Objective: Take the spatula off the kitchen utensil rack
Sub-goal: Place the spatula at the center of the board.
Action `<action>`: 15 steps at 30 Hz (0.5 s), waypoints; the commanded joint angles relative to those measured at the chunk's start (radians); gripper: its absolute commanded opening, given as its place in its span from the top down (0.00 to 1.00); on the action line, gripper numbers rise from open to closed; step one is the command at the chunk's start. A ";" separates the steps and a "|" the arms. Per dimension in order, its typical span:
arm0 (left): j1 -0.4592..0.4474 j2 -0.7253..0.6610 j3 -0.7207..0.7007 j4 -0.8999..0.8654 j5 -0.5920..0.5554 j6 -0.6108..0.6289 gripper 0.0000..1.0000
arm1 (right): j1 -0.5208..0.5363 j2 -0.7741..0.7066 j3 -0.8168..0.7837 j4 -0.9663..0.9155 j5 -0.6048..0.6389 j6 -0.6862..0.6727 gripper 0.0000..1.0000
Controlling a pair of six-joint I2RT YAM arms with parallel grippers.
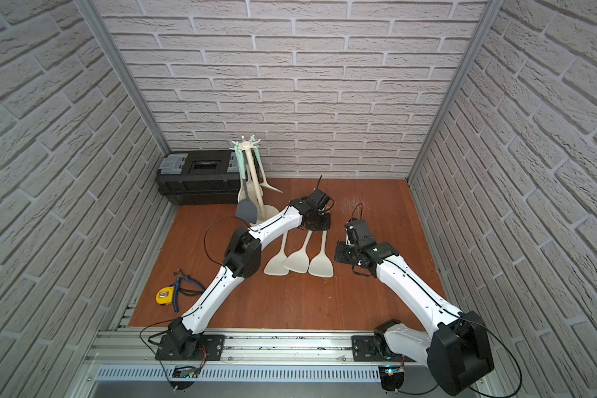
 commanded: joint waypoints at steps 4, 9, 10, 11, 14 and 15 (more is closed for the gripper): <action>0.032 0.032 0.004 -0.002 -0.043 0.011 1.00 | -0.005 -0.004 -0.022 0.031 -0.003 0.006 0.97; 0.050 -0.012 -0.047 0.007 -0.067 -0.001 1.00 | -0.005 0.000 -0.029 0.042 -0.008 0.009 0.97; 0.051 -0.026 -0.069 0.021 -0.071 -0.004 1.00 | -0.006 0.002 -0.028 0.044 -0.010 0.010 0.97; 0.053 -0.036 -0.087 0.028 -0.073 -0.009 1.00 | -0.006 0.006 -0.031 0.046 -0.011 0.010 0.97; 0.057 -0.054 -0.109 0.031 -0.081 -0.015 1.00 | -0.006 0.012 -0.031 0.050 -0.017 0.012 0.97; 0.059 -0.057 -0.113 0.029 -0.083 -0.016 1.00 | -0.005 0.013 -0.032 0.051 -0.019 0.014 0.97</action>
